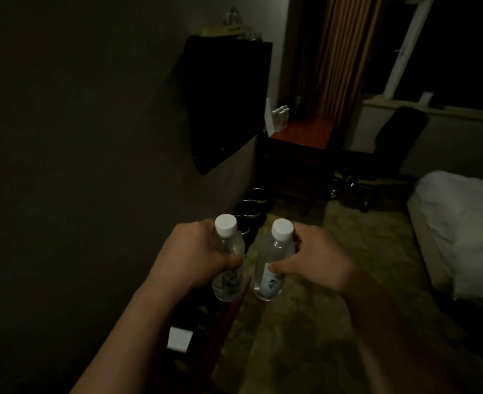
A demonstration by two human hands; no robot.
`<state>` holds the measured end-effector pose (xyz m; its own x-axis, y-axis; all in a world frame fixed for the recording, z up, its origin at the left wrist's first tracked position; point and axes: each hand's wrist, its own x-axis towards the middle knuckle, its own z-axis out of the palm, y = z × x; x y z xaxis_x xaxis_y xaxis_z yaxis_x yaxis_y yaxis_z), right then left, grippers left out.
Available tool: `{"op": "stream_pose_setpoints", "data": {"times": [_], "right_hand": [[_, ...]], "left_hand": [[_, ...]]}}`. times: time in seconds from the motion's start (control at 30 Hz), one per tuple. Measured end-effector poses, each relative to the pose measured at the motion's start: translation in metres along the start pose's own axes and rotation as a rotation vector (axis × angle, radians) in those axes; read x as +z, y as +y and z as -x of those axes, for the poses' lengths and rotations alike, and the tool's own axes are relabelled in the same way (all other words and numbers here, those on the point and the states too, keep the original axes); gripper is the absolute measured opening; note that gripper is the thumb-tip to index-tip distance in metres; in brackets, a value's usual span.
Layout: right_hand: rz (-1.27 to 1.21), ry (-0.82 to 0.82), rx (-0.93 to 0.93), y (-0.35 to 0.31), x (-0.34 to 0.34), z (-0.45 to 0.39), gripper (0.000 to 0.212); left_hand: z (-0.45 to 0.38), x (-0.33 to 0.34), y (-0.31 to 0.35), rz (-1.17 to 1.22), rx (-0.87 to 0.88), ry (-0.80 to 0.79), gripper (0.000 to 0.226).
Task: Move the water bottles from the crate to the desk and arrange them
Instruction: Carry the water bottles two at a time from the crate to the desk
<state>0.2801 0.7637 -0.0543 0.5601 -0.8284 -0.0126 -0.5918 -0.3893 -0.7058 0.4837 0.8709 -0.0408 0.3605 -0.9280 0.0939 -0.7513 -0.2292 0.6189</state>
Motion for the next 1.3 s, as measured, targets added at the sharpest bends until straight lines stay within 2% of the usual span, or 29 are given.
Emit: {"op": "stream_pose_setpoints", "data": {"times": [0.27,0.53,0.73,0.9,1.13,1.3], "right_hand": [[0.033,0.039,0.023,0.095,-0.120,-0.078,0.053],[0.013,0.086,0.077,0.186,-0.223,-0.170,0.043],[0.084,0.141,0.076,0.240,-0.274,-0.258,0.054],[0.016,0.190,0.121,0.287,-0.315,-0.350,0.051],[-0.038,0.314,0.205,0.337,-0.387,-0.489,0.045],[-0.028,0.438,0.251,0.371,-0.439,-0.561,0.043]], "left_hand": [[-0.125,0.065,0.100,0.034,0.084,-0.038,0.030],[-0.259,0.145,0.178,0.128,0.150,-0.090,0.030],[-0.370,0.194,0.214,0.126,0.213,-0.101,0.032],[-0.493,0.237,0.234,0.107,0.295,-0.187,0.033],[-0.685,0.274,0.278,0.125,0.420,-0.270,0.039],[-0.789,0.305,0.317,0.136,0.452,-0.334,0.039]]}}
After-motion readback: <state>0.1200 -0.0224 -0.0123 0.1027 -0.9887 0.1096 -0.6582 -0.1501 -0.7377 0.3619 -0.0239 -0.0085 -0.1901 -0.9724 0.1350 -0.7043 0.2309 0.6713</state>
